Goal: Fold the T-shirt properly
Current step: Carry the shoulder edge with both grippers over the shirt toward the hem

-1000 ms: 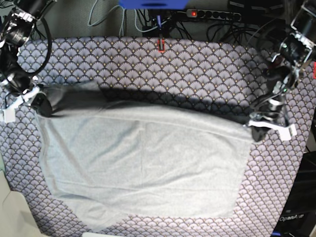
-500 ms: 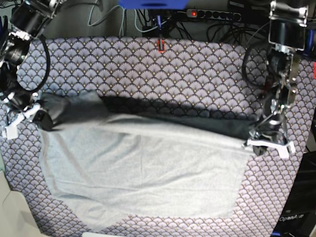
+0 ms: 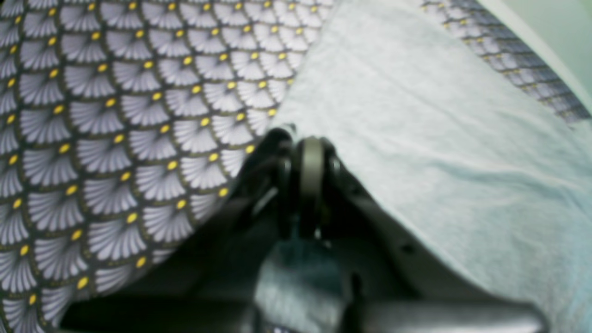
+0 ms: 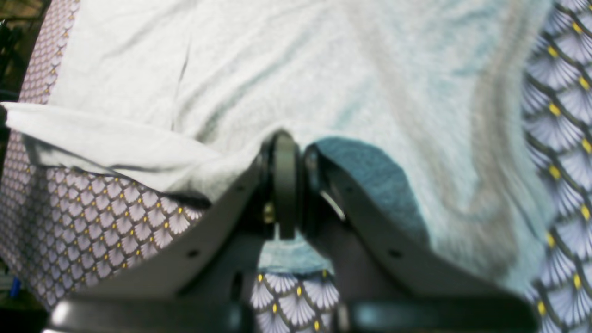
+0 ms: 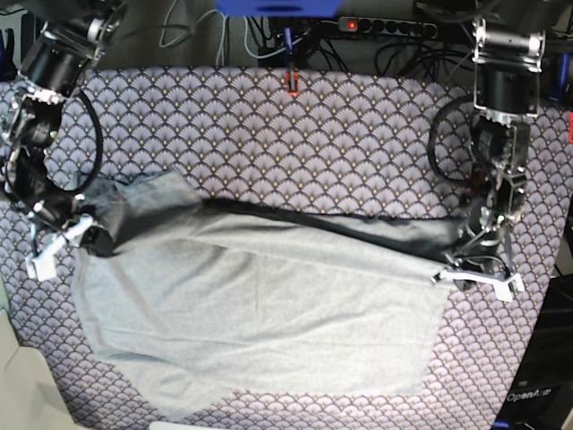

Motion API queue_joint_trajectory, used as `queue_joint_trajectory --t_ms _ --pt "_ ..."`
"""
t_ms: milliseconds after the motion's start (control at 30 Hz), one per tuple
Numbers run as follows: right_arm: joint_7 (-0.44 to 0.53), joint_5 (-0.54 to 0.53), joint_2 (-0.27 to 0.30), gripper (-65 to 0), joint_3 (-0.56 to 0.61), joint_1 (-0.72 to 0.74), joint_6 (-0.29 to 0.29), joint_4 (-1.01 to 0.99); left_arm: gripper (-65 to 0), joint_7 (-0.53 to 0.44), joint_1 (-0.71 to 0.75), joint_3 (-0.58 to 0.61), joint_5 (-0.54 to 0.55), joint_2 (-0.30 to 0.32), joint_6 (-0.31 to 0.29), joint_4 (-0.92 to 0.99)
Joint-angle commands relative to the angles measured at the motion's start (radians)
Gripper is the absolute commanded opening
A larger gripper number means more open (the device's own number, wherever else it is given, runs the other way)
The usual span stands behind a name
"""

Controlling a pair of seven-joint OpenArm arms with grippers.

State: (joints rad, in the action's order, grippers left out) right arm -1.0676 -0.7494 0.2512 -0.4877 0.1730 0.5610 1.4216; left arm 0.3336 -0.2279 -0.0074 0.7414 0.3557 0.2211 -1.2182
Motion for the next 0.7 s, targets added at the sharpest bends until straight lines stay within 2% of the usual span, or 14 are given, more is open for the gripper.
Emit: queue_joint_trajectory --t_ms 0,200,400,667 --pt "0.036 -0.019 0.023 -64.3 0.011 0.033 0.001 -0.005 -65.0 -0.029 -0.038 -0.007 -0.006 0.013 -0.004 -0.008" --pt "0.097 -0.019 0.063 -64.3 0.077 0.09 0.001 -0.097 -65.0 -0.029 -0.084 -0.006 -0.006 0.013 -0.004 0.033" --pt "0.119 -0.019 0.079 -64.3 0.09 0.159 0.001 -0.169 -65.0 -0.024 -0.117 0.002 -0.006 0.012 -0.005 0.054" --pt "0.146 -0.017 0.099 -64.3 0.093 0.237 0.001 -0.25 -65.0 -0.031 -0.153 0.131 -0.01 0.015 -0.005 0.054"
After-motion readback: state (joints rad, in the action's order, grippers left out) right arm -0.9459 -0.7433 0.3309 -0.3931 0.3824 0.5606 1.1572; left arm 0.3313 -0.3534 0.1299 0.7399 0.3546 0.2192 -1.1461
